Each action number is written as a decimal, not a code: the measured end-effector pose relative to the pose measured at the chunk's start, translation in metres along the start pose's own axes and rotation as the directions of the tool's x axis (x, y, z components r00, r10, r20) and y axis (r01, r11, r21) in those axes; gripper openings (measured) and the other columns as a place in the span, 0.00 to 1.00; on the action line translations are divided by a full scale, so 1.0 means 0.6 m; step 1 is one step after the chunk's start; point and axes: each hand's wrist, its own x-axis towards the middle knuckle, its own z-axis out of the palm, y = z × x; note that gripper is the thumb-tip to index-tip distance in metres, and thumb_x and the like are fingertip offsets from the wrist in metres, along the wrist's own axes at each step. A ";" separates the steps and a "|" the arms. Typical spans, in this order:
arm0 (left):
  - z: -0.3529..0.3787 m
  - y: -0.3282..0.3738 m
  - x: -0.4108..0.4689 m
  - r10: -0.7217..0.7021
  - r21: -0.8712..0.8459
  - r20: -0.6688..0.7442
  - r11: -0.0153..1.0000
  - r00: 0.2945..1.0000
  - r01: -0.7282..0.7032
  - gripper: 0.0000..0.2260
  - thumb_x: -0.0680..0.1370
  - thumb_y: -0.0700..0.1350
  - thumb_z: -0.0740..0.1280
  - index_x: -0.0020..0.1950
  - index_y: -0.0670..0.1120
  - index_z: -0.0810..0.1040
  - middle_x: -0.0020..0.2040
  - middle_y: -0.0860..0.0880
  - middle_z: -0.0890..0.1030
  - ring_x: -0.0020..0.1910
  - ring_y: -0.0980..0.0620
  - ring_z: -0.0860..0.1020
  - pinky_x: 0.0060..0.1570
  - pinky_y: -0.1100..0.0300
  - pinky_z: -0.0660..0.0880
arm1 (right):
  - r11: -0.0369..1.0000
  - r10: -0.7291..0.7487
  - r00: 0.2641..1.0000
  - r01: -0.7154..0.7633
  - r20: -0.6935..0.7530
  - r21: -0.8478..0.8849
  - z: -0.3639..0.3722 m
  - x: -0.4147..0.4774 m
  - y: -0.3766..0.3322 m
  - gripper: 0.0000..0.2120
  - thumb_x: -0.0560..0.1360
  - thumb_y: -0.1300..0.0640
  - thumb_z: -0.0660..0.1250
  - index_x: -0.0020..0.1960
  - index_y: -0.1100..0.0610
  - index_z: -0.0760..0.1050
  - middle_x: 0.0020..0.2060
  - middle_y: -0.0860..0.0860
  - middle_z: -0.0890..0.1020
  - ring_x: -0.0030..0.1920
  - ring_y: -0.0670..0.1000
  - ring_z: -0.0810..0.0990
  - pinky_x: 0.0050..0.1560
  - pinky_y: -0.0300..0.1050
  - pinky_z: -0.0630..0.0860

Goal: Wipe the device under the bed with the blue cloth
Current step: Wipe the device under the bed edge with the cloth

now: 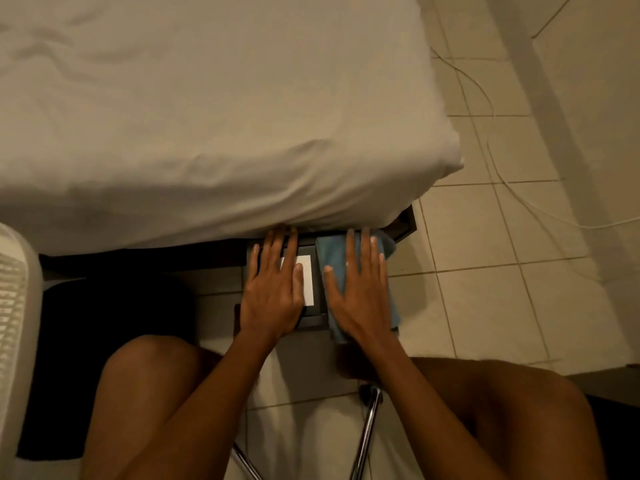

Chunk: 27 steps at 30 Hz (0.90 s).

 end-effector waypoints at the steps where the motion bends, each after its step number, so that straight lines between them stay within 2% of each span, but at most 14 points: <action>1: 0.002 -0.001 0.000 0.000 0.002 -0.005 1.000 1.000 0.000 0.26 0.83 0.50 0.50 0.81 0.48 0.50 0.81 0.47 0.53 0.80 0.51 0.49 0.79 0.50 0.46 | 0.999 0.021 1.000 -0.021 0.001 0.025 -0.005 0.018 0.003 0.35 0.81 0.37 0.48 0.82 0.51 0.40 0.81 0.52 0.41 0.81 0.51 0.39 0.80 0.56 0.45; 4: 0.000 -0.006 0.003 0.001 -0.014 -0.002 1.000 1.000 -0.001 0.26 0.83 0.50 0.50 0.81 0.48 0.50 0.81 0.47 0.52 0.80 0.52 0.48 0.79 0.49 0.47 | 0.997 0.082 0.996 -0.081 -0.025 0.016 0.002 -0.005 -0.016 0.35 0.82 0.38 0.46 0.81 0.52 0.39 0.81 0.52 0.41 0.81 0.51 0.38 0.80 0.55 0.44; 7: 0.001 -0.007 0.003 0.003 -0.016 0.001 1.000 1.000 -0.003 0.25 0.83 0.50 0.49 0.81 0.48 0.50 0.81 0.47 0.53 0.80 0.52 0.48 0.79 0.49 0.47 | 0.999 0.032 0.999 -0.032 -0.005 -0.020 0.016 -0.048 -0.035 0.34 0.82 0.38 0.44 0.82 0.52 0.41 0.81 0.53 0.43 0.81 0.52 0.40 0.80 0.54 0.43; 10: 0.001 -0.003 0.001 -0.001 -0.011 0.001 1.000 1.000 0.001 0.25 0.83 0.50 0.50 0.81 0.48 0.51 0.81 0.48 0.52 0.80 0.52 0.49 0.79 0.50 0.47 | 1.000 -0.018 0.999 0.018 0.026 -0.012 0.002 0.006 -0.017 0.32 0.83 0.39 0.46 0.81 0.50 0.40 0.81 0.52 0.41 0.80 0.51 0.38 0.80 0.55 0.43; 12: -0.001 -0.004 0.004 0.013 -0.010 0.005 1.000 1.000 -0.013 0.26 0.83 0.50 0.50 0.81 0.48 0.50 0.81 0.48 0.52 0.80 0.52 0.49 0.79 0.49 0.48 | 1.000 -0.002 1.000 0.002 0.011 -0.005 -0.007 0.025 -0.015 0.32 0.83 0.39 0.46 0.81 0.50 0.41 0.81 0.52 0.42 0.80 0.51 0.38 0.80 0.56 0.44; 17: 0.000 -0.007 0.003 0.010 -0.024 0.002 1.000 1.000 -0.010 0.25 0.84 0.49 0.50 0.81 0.48 0.50 0.81 0.48 0.52 0.80 0.53 0.48 0.79 0.49 0.48 | 0.999 0.043 0.999 -0.043 -0.005 -0.016 0.014 -0.044 -0.040 0.33 0.82 0.40 0.45 0.81 0.51 0.40 0.81 0.53 0.41 0.81 0.52 0.38 0.80 0.54 0.42; 20: 0.002 -0.003 0.002 0.008 -0.028 -0.004 1.000 1.000 -0.008 0.26 0.84 0.50 0.50 0.81 0.48 0.49 0.81 0.49 0.50 0.80 0.53 0.46 0.79 0.50 0.47 | 1.000 0.012 1.000 -0.012 0.007 -0.024 0.007 0.005 -0.025 0.33 0.83 0.39 0.47 0.81 0.50 0.40 0.81 0.52 0.40 0.80 0.52 0.37 0.80 0.54 0.41; 22: 0.000 -0.002 0.003 0.006 -0.029 -0.004 1.000 1.000 -0.006 0.26 0.84 0.50 0.50 0.81 0.48 0.48 0.81 0.49 0.50 0.80 0.53 0.47 0.79 0.50 0.47 | 0.999 0.043 0.999 -0.043 -0.002 -0.031 0.001 0.027 -0.020 0.33 0.83 0.38 0.47 0.81 0.50 0.40 0.81 0.53 0.41 0.80 0.52 0.38 0.80 0.55 0.42; 27: 0.002 -0.005 0.003 -0.011 -0.037 -0.001 0.999 1.000 0.011 0.26 0.83 0.50 0.50 0.81 0.48 0.50 0.81 0.48 0.53 0.80 0.52 0.49 0.79 0.49 0.48 | 0.998 0.064 0.998 -0.063 0.017 -0.027 0.012 -0.042 -0.035 0.34 0.81 0.37 0.43 0.81 0.50 0.38 0.81 0.53 0.40 0.80 0.53 0.37 0.79 0.54 0.38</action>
